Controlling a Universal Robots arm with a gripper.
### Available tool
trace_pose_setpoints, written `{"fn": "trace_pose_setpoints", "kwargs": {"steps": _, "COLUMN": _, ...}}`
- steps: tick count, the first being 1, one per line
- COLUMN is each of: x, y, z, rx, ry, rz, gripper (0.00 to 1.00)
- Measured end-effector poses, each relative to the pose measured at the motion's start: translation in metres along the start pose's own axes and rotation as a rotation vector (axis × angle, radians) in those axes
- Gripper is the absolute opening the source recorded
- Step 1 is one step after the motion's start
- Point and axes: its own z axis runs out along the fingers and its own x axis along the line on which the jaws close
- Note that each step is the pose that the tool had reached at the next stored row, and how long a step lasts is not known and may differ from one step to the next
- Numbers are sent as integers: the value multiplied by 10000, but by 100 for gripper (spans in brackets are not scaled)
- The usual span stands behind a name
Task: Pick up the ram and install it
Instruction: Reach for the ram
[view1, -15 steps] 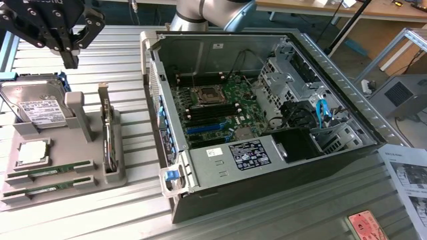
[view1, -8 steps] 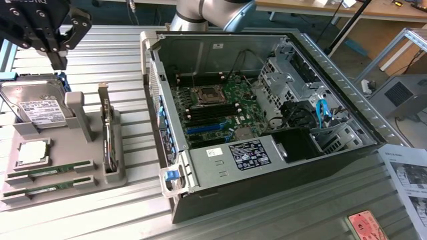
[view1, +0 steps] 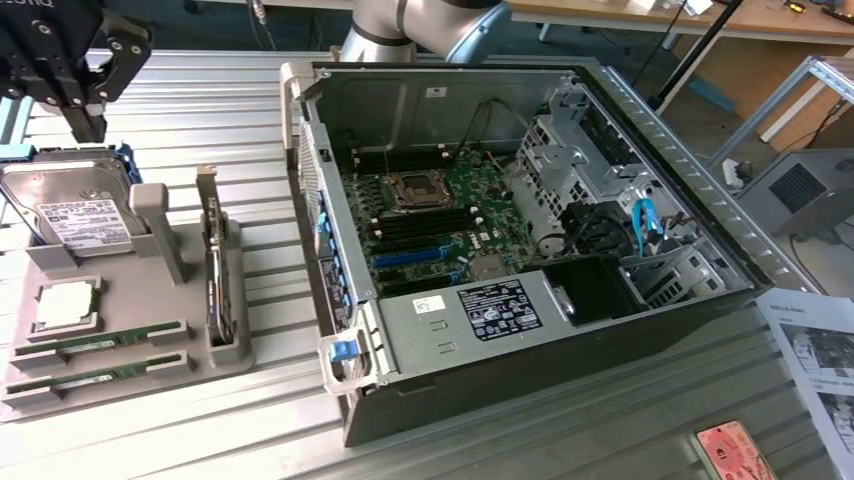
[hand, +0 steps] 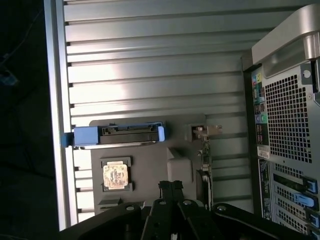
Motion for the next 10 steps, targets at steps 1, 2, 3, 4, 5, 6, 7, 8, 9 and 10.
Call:
{"fn": "trace_pose_setpoints", "kwargs": {"steps": 1, "x": 24, "y": -4, "z": 0, "rx": -1, "ry": -1, "rz": 0, "gripper": 11}}
{"fn": "trace_pose_setpoints", "kwargs": {"steps": 2, "x": 43, "y": -6, "z": -1, "rx": 0, "ry": 0, "rz": 0, "gripper": 11}}
{"fn": "trace_pose_setpoints", "kwargs": {"steps": 3, "x": 61, "y": -9, "z": -1, "rx": -1, "ry": -1, "rz": 0, "gripper": 11}}
{"fn": "trace_pose_setpoints", "kwargs": {"steps": 4, "x": 78, "y": -11, "z": -2, "rx": 0, "ry": 0, "rz": 0, "gripper": 11}}
{"fn": "trace_pose_setpoints", "kwargs": {"steps": 5, "x": 92, "y": -13, "z": -3, "rx": 1, "ry": 0, "rz": -1, "gripper": 11}}
{"fn": "trace_pose_setpoints", "kwargs": {"steps": 6, "x": 97, "y": -14, "z": -3, "rx": 1, "ry": 1, "rz": 0, "gripper": 11}}
{"fn": "trace_pose_setpoints", "kwargs": {"steps": 7, "x": 97, "y": -14, "z": -3, "rx": 0, "ry": 0, "rz": -1, "gripper": 11}}
{"fn": "trace_pose_setpoints", "kwargs": {"steps": 8, "x": 97, "y": -14, "z": -3, "rx": 0, "ry": 0, "rz": -2, "gripper": 11}}
{"fn": "trace_pose_setpoints", "kwargs": {"steps": 9, "x": 97, "y": -14, "z": -3, "rx": 0, "ry": 0, "rz": -1, "gripper": 11}}
{"fn": "trace_pose_setpoints", "kwargs": {"steps": 10, "x": 98, "y": -14, "z": -3, "rx": 0, "ry": 0, "rz": -1, "gripper": 11}}
